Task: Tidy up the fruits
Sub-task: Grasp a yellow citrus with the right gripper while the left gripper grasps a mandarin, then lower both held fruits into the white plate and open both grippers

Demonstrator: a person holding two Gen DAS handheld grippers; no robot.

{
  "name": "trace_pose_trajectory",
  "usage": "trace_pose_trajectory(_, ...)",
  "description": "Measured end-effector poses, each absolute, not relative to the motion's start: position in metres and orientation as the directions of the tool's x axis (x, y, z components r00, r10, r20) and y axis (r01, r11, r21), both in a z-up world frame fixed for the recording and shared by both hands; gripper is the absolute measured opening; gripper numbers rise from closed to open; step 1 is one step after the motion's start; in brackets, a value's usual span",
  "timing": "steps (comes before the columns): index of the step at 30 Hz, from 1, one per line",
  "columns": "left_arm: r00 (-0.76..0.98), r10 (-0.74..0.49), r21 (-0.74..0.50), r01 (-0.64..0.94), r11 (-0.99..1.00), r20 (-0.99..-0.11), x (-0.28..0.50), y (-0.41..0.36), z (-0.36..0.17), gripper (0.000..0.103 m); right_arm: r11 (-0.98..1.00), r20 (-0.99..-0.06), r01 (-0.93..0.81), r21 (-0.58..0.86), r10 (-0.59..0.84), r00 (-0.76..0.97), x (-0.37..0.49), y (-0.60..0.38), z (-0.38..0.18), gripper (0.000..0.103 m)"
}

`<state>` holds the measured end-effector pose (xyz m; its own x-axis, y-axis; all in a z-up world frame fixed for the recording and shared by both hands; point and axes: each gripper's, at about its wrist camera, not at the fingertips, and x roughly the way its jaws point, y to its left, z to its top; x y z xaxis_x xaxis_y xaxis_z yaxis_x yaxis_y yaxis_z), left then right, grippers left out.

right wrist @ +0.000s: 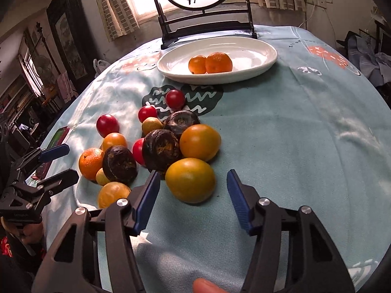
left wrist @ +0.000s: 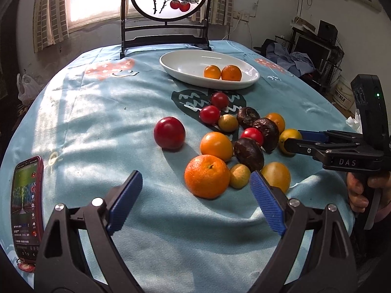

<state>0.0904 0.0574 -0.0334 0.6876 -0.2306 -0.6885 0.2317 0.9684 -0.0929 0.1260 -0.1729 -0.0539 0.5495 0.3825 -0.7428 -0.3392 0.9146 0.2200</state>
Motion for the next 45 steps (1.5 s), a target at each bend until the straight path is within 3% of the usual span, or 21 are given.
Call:
trace_pose_trajectory(4,0.684,-0.235,-0.095,0.237,0.967,-0.69,0.091,0.057,-0.035,0.091,0.908,-0.752,-0.345,0.237,0.396,0.527,0.127,-0.172,-0.057,0.044)
trace_pose_trajectory(8,0.68,-0.242,-0.098,0.243,0.965,-0.693,0.092,0.056,-0.036,0.089,0.896,-0.735,-0.342,0.282,0.431,0.523,0.128,-0.178,-0.056,0.043)
trace_pose_trajectory(10,0.672,-0.257,-0.108,0.257,0.961,-0.694,0.093,0.055,-0.036,0.083,0.889,-0.718,-0.339,0.308,0.45,0.53,0.127,-0.183,-0.055,0.043)
trace_pose_trajectory(15,0.628,-0.3,-0.177,0.252,0.951,-0.718,0.105,0.062,-0.042,0.054,0.882,-0.706,-0.333,0.333,0.467,0.532,0.126,-0.186,-0.054,0.043)
trace_pose_trajectory(18,0.612,-0.326,-0.217,0.247,0.944,-0.721,0.109,0.066,-0.044,0.054,0.88,-0.703,-0.335,0.338,0.472,0.531,0.127,-0.187,-0.054,0.043)
trace_pose_trajectory(25,0.587,-0.308,-0.164,0.286,0.944,-0.749,0.115,0.05,-0.048,0.053,0.877,-0.699,-0.334,0.346,0.479,0.532,0.127,-0.188,-0.054,0.043)
trace_pose_trajectory(28,0.573,-0.34,-0.211,0.281,0.936,-0.746,0.119,0.055,-0.049,0.046,0.875,-0.695,-0.335,0.35,0.482,0.534,0.127,-0.189,-0.054,0.043)
trace_pose_trajectory(35,0.579,-0.334,-0.199,0.286,0.937,-0.743,0.113,0.054,-0.048,0.044,0.87,-0.681,-0.341,0.357,0.492,0.542,0.125,-0.191,-0.052,0.043)
trace_pose_trajectory(45,0.605,-0.421,-0.303,0.293,0.907,-0.676,0.116,0.062,-0.026,0.044,0.855,-0.643,-0.367,0.367,0.518,0.564,0.121,-0.194,-0.044,0.043)
